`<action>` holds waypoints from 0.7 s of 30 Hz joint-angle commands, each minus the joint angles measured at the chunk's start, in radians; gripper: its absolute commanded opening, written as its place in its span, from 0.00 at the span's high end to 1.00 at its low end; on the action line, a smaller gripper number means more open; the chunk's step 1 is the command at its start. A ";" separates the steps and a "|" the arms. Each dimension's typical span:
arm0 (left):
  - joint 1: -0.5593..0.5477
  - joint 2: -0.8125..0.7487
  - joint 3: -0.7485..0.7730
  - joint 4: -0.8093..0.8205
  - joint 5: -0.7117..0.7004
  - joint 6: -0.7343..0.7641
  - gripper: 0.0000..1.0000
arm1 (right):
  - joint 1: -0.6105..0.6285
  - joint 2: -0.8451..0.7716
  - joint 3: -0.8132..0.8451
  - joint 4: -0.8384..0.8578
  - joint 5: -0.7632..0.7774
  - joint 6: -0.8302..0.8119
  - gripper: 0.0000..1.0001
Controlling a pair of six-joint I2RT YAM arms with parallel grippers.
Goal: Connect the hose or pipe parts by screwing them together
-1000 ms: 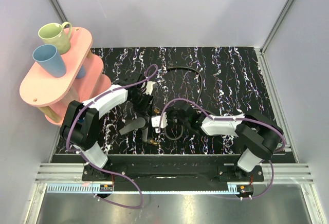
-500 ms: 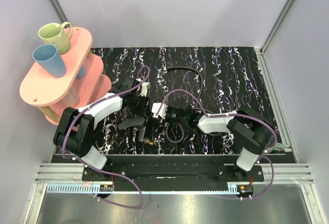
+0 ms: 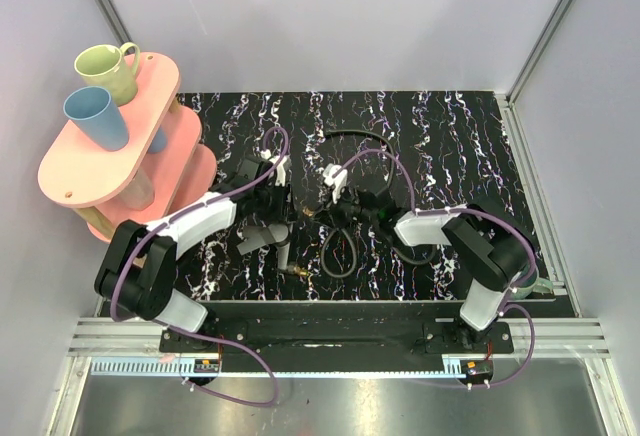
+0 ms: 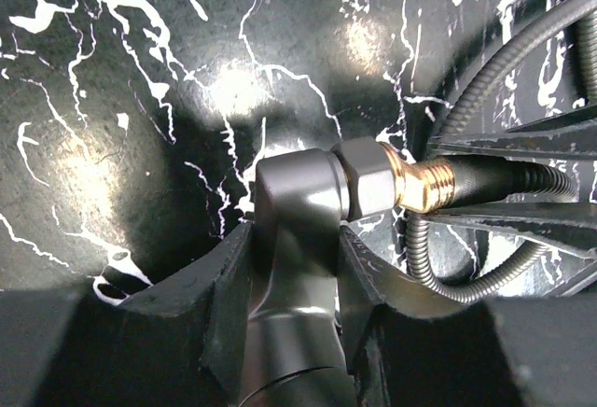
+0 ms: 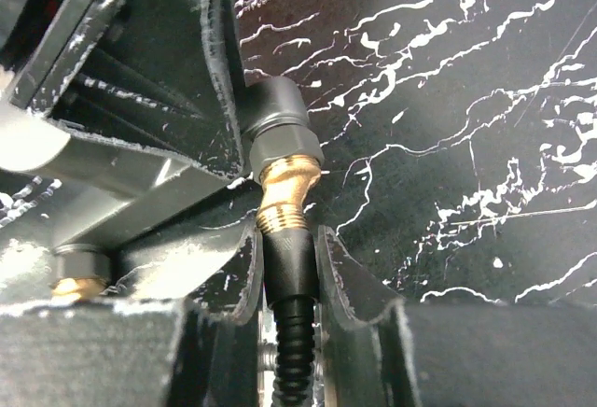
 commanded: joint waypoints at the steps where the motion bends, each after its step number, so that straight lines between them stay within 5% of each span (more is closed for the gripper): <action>1: -0.100 -0.077 -0.022 0.211 0.243 -0.108 1.00 | -0.078 0.027 0.041 0.388 -0.016 0.337 1.00; 14: -0.118 -0.256 -0.165 0.446 0.075 -0.098 1.00 | -0.167 0.266 0.047 0.808 -0.227 1.029 1.00; 21: -0.118 -0.283 -0.156 0.420 0.019 -0.086 1.00 | -0.173 0.293 0.002 0.881 -0.157 1.094 1.00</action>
